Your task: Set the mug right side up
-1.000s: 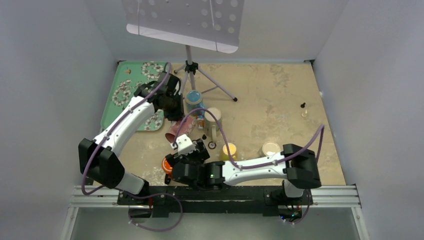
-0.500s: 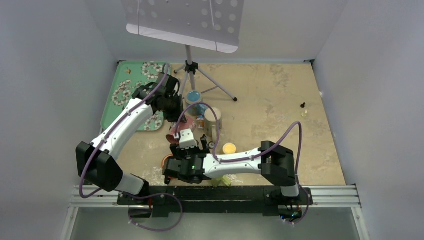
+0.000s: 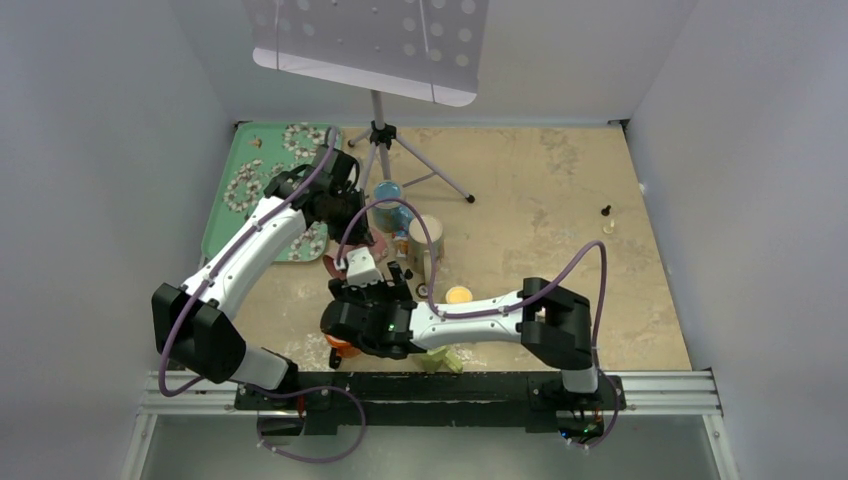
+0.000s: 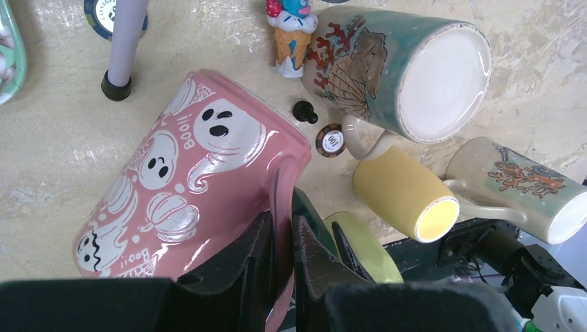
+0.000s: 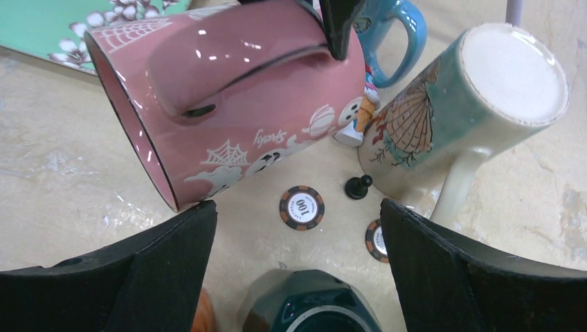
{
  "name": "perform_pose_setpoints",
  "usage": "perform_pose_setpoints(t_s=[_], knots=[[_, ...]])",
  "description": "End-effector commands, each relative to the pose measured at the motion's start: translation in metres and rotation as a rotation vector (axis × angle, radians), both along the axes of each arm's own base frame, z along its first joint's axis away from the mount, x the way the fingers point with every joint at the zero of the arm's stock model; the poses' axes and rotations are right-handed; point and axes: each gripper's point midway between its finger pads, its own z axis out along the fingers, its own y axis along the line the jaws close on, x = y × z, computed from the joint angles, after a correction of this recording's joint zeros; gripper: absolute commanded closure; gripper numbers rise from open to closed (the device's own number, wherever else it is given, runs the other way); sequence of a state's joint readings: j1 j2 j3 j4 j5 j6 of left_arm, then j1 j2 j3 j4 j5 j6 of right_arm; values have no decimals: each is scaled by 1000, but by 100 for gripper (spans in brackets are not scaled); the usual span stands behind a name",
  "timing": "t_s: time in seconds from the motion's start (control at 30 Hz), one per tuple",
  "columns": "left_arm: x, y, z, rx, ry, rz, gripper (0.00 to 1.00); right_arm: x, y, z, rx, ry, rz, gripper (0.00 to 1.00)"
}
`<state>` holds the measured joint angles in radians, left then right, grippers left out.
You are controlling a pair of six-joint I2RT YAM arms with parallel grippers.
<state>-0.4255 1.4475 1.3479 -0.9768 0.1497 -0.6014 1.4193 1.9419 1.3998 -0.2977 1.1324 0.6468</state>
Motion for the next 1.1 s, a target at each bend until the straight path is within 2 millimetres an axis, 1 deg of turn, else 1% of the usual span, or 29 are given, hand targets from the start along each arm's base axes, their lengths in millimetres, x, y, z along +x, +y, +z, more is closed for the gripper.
perform_pose_setpoints(t_s=[0.0, 0.1, 0.2, 0.3, 0.37, 0.47, 0.53, 0.6, 0.67, 0.73, 0.87, 0.9, 1.0, 1.07], knots=[[11, -10, 23, -75, -73, 14, 100, 3, 8, 52, 107, -76, 41, 7], [12, -11, 21, -74, -75, 9, 100, 0, 6, 56, 133, -72, 58, 4], [12, -9, 13, -53, -70, -1, 100, -3, 1, 43, 120, -36, 46, 4], [12, -2, -4, -6, -54, -7, 100, -5, 0, 33, 108, -16, 57, 4], [13, 0, -13, 15, -45, -4, 100, -7, -2, 32, 100, -16, 72, 4], [18, -3, -13, 6, -49, -2, 100, -18, -1, 35, 103, -16, 117, 3], [22, -6, -10, -3, -54, -1, 100, -27, 6, 38, 122, -6, 163, 1], [24, -7, -9, -4, -54, 0, 100, -38, 18, 45, 167, -3, 236, 1], [22, -8, -10, -9, -40, 7, 100, -43, 32, 52, 227, -5, 277, 1], [20, -10, -10, -21, -22, 19, 100, -42, 43, 53, 260, -2, 268, 1], [19, -11, -8, -33, -9, 35, 100, -33, 52, 44, 278, 16, 216, 1], [17, -11, -9, -35, -2, 39, 100, -29, 50, 40, 276, 17, 188, 1], [14, -12, -10, -45, 12, 44, 100, -8, 40, 25, 242, 36, 73, 2], [13, -14, -10, -58, 21, 45, 100, 4, 43, 26, 244, 30, 61, 3]])
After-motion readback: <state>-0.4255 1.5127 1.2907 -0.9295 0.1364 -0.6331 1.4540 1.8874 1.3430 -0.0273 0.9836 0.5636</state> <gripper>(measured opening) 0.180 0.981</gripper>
